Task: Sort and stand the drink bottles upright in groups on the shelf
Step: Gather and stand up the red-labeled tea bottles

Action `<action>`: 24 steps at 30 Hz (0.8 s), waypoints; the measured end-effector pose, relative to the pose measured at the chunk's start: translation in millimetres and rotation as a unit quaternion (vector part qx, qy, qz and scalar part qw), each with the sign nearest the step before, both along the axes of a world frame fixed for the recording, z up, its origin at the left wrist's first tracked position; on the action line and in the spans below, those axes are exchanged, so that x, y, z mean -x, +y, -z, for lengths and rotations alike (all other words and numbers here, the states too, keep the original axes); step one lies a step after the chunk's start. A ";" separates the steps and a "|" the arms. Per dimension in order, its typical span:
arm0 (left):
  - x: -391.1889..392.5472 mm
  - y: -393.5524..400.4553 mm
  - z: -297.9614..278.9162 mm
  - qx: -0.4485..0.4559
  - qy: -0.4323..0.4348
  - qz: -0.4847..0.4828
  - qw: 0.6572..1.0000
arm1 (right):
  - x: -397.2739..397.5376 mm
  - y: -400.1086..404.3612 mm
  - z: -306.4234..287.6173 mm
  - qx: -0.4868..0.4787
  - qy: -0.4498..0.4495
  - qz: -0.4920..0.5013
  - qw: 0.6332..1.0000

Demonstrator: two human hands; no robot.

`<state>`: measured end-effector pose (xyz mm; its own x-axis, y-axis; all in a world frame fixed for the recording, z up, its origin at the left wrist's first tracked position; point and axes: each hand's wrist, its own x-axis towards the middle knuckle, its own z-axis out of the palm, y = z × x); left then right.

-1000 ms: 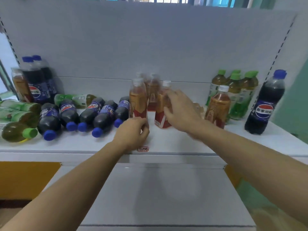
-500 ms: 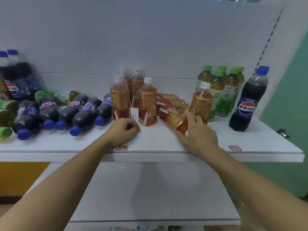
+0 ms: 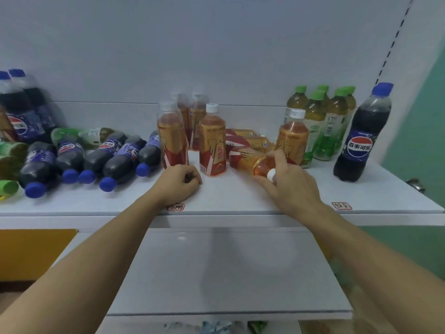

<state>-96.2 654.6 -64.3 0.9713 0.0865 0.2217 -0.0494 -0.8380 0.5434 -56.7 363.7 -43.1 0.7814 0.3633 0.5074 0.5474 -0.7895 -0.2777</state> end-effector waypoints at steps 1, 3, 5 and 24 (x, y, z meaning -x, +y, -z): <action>0.3 0.1 -0.1 0.012 0.001 -0.001 1.000 | 1.4 0.6 -7.1 -0.016 -0.007 -0.019 1.000; 1.2 2.2 -1.5 0.056 0.003 -0.010 0.998 | 1.3 5.6 -25.5 -0.040 -0.024 -0.048 0.998; 3.5 5.0 -0.8 0.099 0.002 -0.029 0.995 | -1.0 12.1 -45.2 -0.039 -0.032 -0.067 0.996; 7.6 -2.7 2.1 -0.047 -0.005 -0.171 0.984 | -41.8 123.8 -119.7 -0.099 0.183 -0.121 0.971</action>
<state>-103.8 651.8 -66.4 0.8868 0.3869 0.2527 0.2398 -0.8527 0.4641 -14.9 487.5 76.6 0.8271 0.4815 0.2899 0.5451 -0.5616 -0.6225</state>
